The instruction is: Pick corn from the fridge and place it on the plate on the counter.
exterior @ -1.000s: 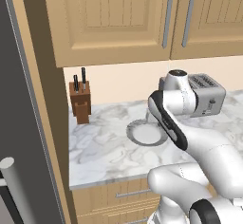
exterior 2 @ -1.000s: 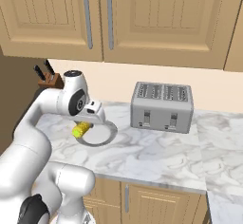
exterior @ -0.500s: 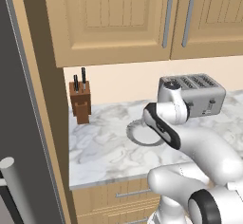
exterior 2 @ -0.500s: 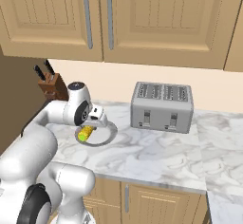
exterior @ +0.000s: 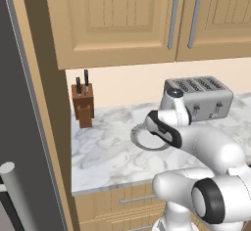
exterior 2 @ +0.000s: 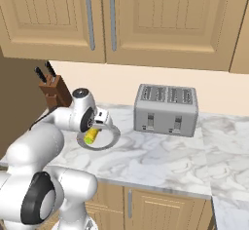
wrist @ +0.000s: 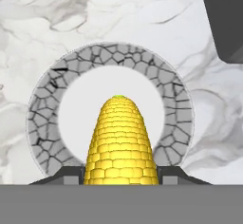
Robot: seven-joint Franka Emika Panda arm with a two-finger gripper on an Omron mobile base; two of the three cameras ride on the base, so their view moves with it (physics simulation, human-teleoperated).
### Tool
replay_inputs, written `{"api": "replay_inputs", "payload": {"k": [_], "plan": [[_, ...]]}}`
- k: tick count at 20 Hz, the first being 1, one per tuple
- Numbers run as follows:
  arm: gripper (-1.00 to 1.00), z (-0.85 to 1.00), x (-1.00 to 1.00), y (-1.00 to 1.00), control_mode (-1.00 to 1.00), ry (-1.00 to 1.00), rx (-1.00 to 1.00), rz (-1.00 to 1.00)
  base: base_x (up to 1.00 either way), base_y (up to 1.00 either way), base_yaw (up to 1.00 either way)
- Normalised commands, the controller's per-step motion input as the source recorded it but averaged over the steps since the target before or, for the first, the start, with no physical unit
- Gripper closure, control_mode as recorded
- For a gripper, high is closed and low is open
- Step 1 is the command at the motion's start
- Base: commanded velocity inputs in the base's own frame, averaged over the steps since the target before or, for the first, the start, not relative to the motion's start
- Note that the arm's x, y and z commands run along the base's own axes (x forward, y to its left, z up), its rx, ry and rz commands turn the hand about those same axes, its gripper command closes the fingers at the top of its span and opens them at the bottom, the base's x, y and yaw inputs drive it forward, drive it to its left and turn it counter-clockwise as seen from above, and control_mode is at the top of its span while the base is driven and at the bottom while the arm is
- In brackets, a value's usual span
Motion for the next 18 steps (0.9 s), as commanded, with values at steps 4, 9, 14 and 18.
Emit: {"api": "replay_inputs", "payload": {"k": [4,9,14,18], "plan": [[1.00,-0.25,0.06,-0.03,-1.00,-0.10,0.00,0.00,0.00,0.00,0.00],[1.00,-0.25,0.01,0.00,-1.00,-0.08,0.00,0.00,0.00,0.00,0.00],[1.00,-0.22,0.02,0.00,-1.00,-0.05,0.00,0.00,0.00,0.00,0.00],[1.00,-0.03,0.11,0.00,-1.00,-0.02,0.00,0.00,0.00,0.00,0.00]]}}
